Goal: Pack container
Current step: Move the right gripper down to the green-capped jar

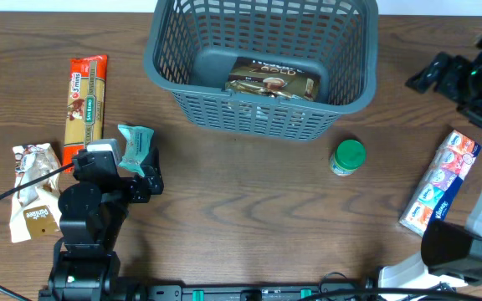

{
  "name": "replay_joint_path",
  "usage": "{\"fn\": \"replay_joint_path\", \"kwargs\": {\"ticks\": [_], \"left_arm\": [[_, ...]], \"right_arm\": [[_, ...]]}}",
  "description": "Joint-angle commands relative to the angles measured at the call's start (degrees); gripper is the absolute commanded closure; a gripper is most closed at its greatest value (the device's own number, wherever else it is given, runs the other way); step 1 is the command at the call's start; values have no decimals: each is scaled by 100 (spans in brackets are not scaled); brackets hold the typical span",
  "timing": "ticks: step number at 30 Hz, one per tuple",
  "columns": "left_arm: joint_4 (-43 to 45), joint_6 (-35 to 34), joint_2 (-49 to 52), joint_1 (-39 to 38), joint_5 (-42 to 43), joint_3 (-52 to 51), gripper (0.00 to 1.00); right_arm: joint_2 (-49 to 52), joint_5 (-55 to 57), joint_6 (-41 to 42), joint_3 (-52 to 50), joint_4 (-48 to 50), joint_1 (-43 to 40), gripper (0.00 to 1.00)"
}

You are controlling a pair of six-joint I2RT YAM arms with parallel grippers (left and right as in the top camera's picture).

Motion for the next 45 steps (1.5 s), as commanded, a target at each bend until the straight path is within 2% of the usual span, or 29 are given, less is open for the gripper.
{"fn": "replay_joint_path", "kwargs": {"ticks": [1, 9, 20, 45], "left_arm": [[20, -68, -2, -17, -68, 160, 2], [22, -70, -2, -17, -68, 160, 2], [22, -70, -2, -17, -68, 160, 2], [20, -70, -2, -17, -68, 160, 2]], "right_arm": [[-282, -20, -118, -643, 258, 184, 1], [-800, -20, -149, -2472, 1344, 654, 1], [-870, -20, -151, -4347, 2850, 1239, 1], [-870, 7, 151, -6620, 5241, 1408, 1]]}}
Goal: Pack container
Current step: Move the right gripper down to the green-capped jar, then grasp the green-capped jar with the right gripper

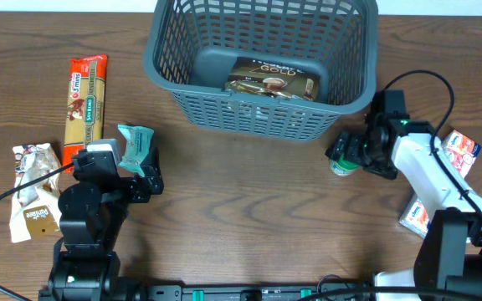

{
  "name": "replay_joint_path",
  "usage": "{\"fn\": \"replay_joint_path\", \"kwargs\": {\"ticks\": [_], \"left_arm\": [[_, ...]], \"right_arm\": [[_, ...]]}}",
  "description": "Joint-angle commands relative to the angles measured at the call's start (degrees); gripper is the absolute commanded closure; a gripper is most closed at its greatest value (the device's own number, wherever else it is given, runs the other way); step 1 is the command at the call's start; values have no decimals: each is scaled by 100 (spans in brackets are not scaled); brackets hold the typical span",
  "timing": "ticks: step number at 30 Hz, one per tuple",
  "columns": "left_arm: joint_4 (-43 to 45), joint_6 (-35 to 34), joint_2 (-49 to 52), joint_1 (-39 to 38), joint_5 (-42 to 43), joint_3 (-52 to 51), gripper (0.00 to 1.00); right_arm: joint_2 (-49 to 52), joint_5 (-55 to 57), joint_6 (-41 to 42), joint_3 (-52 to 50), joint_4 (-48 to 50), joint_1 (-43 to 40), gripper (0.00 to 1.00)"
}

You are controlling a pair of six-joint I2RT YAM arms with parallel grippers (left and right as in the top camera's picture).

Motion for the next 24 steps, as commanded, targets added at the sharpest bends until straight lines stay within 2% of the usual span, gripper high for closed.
{"fn": "replay_joint_path", "kwargs": {"ticks": [1, 9, 13, 19, 24], "left_arm": [[20, -70, -4, -20, -68, 160, 2], [20, -70, -4, -20, -68, 160, 2], [20, -70, -4, -20, -68, 160, 2], [20, -70, -4, -20, -66, 160, 2], [20, -70, -4, -20, -68, 160, 2]], "right_arm": [[-94, 24, 92, -225, 203, 66, 1], [-94, 22, 92, -597, 739, 66, 1], [-94, 24, 92, -658, 861, 66, 7], [-94, 24, 92, -660, 907, 66, 26], [-94, 24, 90, -660, 911, 66, 37]]}}
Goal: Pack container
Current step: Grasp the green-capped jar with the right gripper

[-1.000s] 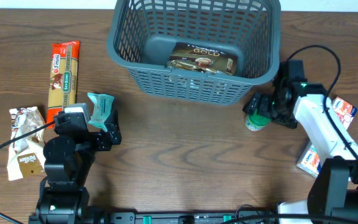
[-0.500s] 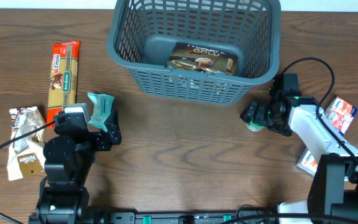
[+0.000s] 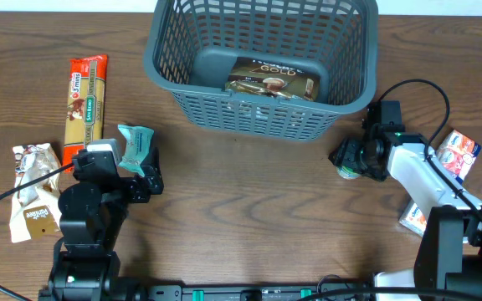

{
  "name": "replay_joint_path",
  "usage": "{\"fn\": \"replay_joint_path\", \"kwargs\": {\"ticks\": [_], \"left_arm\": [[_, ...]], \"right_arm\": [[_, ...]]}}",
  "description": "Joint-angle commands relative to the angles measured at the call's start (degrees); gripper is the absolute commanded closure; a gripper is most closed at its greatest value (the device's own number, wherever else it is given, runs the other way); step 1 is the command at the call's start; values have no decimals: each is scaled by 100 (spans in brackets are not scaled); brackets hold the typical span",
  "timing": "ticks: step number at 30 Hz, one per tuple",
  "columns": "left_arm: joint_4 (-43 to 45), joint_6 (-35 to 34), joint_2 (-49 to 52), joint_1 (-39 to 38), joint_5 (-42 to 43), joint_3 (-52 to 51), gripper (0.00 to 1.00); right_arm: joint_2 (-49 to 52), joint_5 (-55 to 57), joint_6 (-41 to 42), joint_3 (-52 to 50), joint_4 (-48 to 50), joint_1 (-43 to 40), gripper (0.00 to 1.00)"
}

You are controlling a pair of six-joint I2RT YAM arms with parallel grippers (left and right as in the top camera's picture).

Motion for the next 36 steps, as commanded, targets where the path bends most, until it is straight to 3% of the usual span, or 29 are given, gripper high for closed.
{"fn": "replay_joint_path", "kwargs": {"ticks": [1, 4, 6, 8, 9, 36], "left_arm": [[20, -70, -4, -17, -68, 160, 2], [20, -70, -4, -17, -68, 160, 2], [20, -70, -4, -17, -68, 160, 2], [20, -70, -4, -17, -68, 160, 2], [20, -70, -4, -17, -68, 160, 2], [20, -70, -4, -17, -68, 160, 2]], "right_arm": [[-90, 31, 37, -59, 2, 66, 41], [-90, 31, 37, -59, 15, 66, 56], [-90, 28, 37, -59, 22, 66, 72], [-90, 28, 37, -59, 28, 66, 95], [-90, 28, 37, -59, 42, 66, 99], [-90, 24, 37, -57, 68, 66, 99]]}}
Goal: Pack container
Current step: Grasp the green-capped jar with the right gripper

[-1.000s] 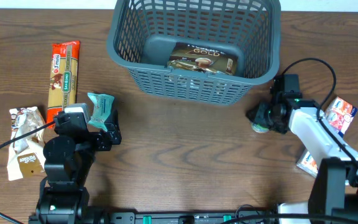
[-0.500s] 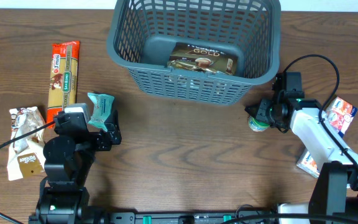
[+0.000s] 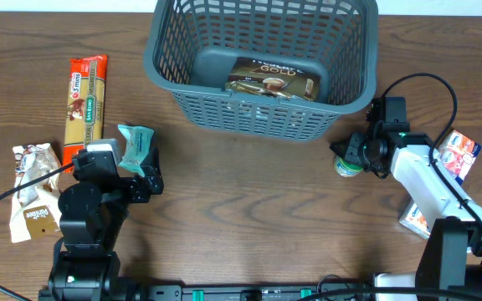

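Note:
A grey plastic basket point(image 3: 346, 84) stands at the back centre with a dark gold coffee pack point(image 3: 273, 79) lying in it. My right gripper point(image 3: 351, 155) sits low over the small green-lidded jar point(image 3: 346, 168), just outside the basket's right front corner. Only the jar's near edge shows under the fingers, and how far they have closed is hidden. My left gripper point(image 3: 151, 173) rests open at the left, its fingers beside a teal packet point(image 3: 135, 144) and holding nothing.
A spaghetti pack point(image 3: 85, 99) and a white snack bag point(image 3: 33, 201) lie at the far left. A pack of tissues point(image 3: 443, 180) lies at the right edge, under the right arm. Cables trail from both arms.
The right gripper has shifted slightly right and toward the basket while staying over the jar. The jar, the left arm and everything else are where they were.
The right arm was first raised at the far right edge, with the jar standing free by the basket corner. Then the gripper was down at the jar, and it has stayed over it since. The left arm has not moved.

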{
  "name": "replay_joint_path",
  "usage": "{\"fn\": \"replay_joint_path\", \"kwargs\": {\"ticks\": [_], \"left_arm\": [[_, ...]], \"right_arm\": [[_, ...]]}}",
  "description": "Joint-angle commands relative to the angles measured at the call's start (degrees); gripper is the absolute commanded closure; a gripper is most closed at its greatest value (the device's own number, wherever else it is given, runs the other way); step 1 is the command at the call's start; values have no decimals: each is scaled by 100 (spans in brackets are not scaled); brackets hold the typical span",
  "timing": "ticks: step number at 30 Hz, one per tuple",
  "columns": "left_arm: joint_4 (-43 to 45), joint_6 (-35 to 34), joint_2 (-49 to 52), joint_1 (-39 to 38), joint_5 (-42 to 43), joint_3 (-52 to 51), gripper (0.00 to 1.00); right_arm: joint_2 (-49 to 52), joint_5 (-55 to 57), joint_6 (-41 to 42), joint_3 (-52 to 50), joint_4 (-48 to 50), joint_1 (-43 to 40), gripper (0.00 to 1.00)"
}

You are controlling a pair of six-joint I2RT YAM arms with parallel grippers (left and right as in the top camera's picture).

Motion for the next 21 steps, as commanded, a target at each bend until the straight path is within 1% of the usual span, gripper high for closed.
{"fn": "replay_joint_path", "kwargs": {"ticks": [1, 13, 21], "left_arm": [[20, -70, -4, -20, -68, 160, 2], [20, -70, -4, -20, -68, 160, 2], [20, -70, -4, -20, -68, 160, 2]], "right_arm": [[157, -90, 37, -136, -63, 66, 99], [122, -90, 39, -133, -85, 66, 99], [-306, -87, 37, -125, -98, 63, 99]]}}
